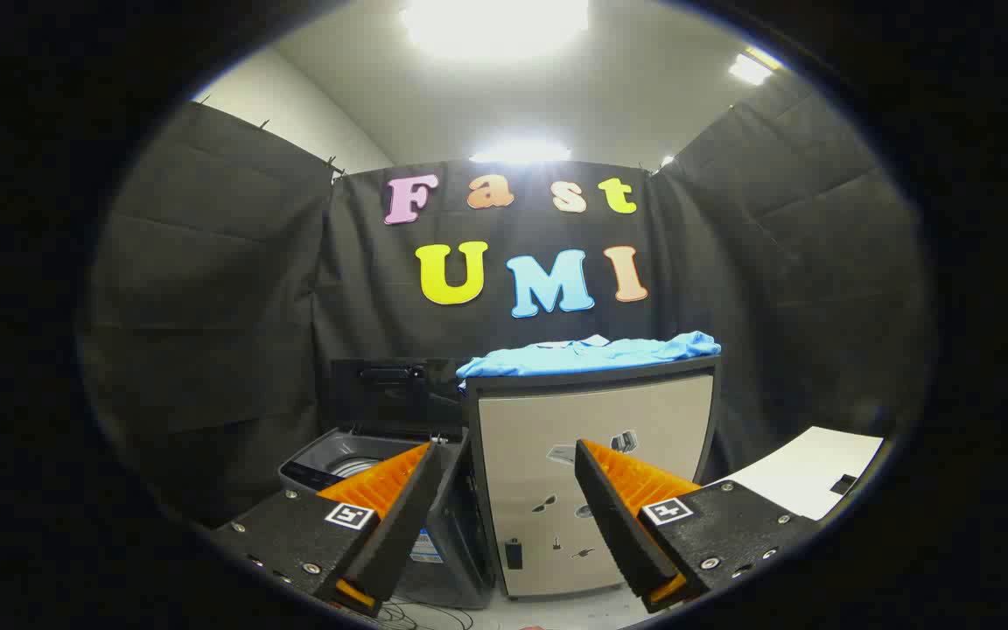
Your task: Put the clothes into the washing machine and then close the washing machine lid.
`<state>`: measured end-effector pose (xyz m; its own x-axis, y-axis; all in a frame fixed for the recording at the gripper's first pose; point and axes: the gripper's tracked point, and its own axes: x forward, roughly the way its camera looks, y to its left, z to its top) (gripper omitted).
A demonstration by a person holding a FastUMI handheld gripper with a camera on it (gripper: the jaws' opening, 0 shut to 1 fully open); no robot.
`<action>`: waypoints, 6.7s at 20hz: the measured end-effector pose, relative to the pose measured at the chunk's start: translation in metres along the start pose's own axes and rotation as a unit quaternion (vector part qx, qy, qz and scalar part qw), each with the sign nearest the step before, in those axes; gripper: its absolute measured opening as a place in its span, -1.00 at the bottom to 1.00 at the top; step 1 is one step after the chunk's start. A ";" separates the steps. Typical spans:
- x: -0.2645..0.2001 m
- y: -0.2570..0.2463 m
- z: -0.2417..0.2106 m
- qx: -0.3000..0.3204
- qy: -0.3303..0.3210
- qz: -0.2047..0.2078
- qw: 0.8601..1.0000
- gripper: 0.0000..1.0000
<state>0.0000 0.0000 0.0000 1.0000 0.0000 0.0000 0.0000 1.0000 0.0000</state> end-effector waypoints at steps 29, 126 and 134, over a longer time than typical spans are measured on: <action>0.005 -0.020 0.016 -0.025 0.016 -0.035 0.999 0.91; 0.390 -0.012 0.125 0.064 0.199 0.122 0.970 -1.00; 0.386 0.052 0.135 0.054 0.188 0.150 0.969 -1.00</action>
<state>0.3862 0.0516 0.1346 0.8846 0.3112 -0.3475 -0.2708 0.9491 0.1606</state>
